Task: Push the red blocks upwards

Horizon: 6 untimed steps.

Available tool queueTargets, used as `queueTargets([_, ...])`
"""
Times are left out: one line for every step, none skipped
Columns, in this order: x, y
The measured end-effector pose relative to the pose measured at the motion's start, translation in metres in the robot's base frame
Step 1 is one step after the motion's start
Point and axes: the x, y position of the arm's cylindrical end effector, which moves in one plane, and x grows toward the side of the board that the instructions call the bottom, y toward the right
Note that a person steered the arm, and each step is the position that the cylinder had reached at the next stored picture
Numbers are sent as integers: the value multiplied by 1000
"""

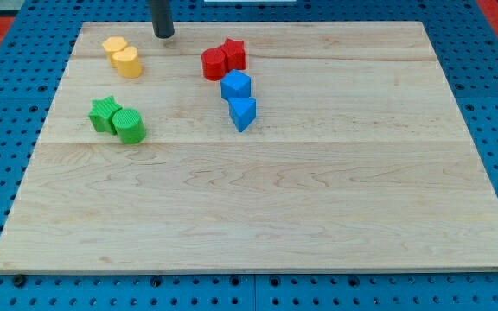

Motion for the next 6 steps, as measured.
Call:
queueTargets([58,-17])
queueTargets([100,12])
queueTargets([96,57])
queueTargets([80,97])
queueTargets([59,115])
queueTargets([48,102])
